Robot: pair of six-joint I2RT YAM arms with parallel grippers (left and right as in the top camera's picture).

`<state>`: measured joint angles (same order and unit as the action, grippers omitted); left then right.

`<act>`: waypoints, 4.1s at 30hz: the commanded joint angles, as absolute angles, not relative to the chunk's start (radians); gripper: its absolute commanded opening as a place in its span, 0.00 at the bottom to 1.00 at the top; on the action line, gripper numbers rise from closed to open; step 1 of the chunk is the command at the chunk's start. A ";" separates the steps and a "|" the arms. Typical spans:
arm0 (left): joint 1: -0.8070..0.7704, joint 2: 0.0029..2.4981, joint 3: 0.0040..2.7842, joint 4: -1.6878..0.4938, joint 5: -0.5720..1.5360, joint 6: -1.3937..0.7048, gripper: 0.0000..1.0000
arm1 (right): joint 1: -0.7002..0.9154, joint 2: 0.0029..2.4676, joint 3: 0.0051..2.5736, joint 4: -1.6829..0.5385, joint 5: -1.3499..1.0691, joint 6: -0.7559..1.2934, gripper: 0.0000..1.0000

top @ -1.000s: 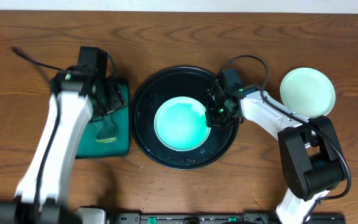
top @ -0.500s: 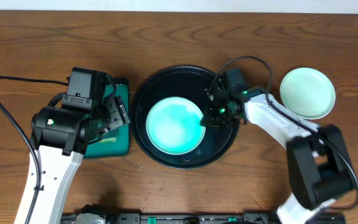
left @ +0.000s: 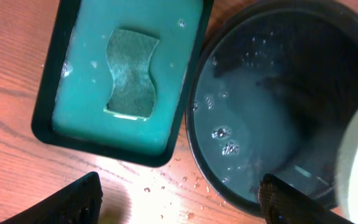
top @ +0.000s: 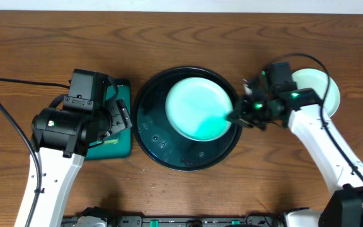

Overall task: Clean dirty plates on tray and stack at the side
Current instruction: 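Drag the mint-green plate right across the black tray with the right gripper, then lift and tilt the mint-green plate upright over the black tray to drain, then carry the mint-green plate right and stack it on the plate pile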

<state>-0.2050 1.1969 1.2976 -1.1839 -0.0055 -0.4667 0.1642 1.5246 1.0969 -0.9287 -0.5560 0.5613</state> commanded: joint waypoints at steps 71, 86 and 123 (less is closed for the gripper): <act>-0.208 1.259 1.293 -1.196 -0.008 -0.464 0.82 | 1.094 1.520 1.126 -0.406 1.477 -0.524 0.01; -0.208 1.262 1.293 -1.204 -0.008 -0.464 0.82 | 1.170 1.512 1.124 -0.355 1.538 -0.552 0.01; -0.208 1.262 1.293 -1.205 -0.008 -0.464 0.82 | 0.701 1.477 1.150 -0.734 0.424 0.468 0.01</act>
<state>-0.2050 1.2552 1.2976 -1.1999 -0.0055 -0.4667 0.8040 1.5009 1.1248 -0.7258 0.6586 0.1913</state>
